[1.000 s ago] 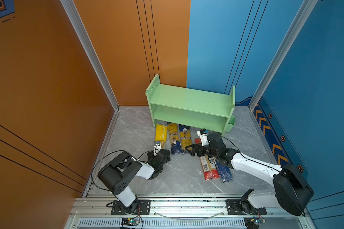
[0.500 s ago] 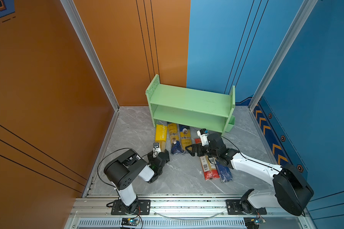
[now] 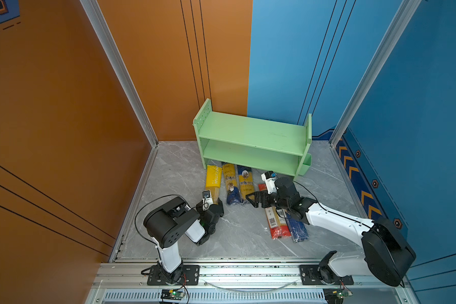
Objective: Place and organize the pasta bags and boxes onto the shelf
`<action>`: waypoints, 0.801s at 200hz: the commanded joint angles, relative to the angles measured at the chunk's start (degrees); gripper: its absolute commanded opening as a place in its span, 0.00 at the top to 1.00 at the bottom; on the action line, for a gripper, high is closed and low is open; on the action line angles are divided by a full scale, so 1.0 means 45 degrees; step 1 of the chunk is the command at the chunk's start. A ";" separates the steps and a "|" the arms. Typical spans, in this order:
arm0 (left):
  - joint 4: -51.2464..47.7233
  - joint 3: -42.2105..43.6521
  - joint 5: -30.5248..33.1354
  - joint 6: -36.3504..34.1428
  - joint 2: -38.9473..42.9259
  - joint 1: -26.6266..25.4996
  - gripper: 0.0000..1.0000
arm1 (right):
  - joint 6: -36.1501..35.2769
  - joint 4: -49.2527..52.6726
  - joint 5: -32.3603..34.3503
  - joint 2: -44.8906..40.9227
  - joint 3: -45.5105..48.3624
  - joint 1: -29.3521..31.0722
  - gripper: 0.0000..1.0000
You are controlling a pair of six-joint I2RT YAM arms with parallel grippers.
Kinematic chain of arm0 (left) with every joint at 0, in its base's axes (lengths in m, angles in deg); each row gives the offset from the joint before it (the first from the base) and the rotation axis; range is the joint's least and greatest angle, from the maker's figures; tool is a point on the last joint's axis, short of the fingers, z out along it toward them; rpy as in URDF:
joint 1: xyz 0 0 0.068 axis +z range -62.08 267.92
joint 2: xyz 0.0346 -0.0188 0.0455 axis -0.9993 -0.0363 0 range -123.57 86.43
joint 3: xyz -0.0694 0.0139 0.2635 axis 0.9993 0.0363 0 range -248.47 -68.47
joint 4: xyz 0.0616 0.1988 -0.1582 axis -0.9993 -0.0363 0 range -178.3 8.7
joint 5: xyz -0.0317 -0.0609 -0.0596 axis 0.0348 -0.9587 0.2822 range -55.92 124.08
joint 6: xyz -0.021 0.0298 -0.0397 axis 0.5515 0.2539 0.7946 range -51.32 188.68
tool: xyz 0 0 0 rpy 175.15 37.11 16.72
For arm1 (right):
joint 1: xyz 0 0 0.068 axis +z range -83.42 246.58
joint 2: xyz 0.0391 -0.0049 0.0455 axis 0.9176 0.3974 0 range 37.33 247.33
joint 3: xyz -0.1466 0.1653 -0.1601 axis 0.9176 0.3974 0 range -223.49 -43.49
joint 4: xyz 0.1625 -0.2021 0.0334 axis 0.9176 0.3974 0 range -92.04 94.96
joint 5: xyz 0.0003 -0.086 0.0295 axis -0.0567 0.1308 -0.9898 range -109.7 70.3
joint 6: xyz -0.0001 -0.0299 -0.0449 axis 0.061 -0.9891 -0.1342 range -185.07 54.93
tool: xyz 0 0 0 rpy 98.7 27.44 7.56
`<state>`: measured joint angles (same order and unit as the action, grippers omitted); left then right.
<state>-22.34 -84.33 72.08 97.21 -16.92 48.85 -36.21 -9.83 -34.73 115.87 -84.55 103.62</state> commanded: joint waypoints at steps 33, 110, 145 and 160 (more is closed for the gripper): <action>-0.3727 0.0642 -0.2848 0.1125 -0.0974 -0.0341 0.38 | 0.0188 -0.0183 -0.0138 -0.0066 0.0181 -0.0086 0.00; -0.3729 0.0533 -0.3270 0.1011 -0.0951 -0.0340 0.58 | 0.0303 -0.0158 -0.0129 -0.0101 0.0171 -0.0107 0.00; -0.3745 0.0462 -0.3751 0.0879 -0.0504 -0.0341 0.73 | 0.0403 -0.0201 -0.0167 -0.0037 0.0170 -0.0114 0.00; -0.3771 0.0401 -0.4082 0.0786 -0.0413 -0.0341 0.87 | 0.0403 -0.0224 -0.0171 -0.0021 0.0154 -0.0106 0.00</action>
<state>-22.23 -84.53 70.06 98.76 -15.67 48.85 -35.13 -9.85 -34.73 115.87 -84.24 103.34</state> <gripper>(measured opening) 0.523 0.993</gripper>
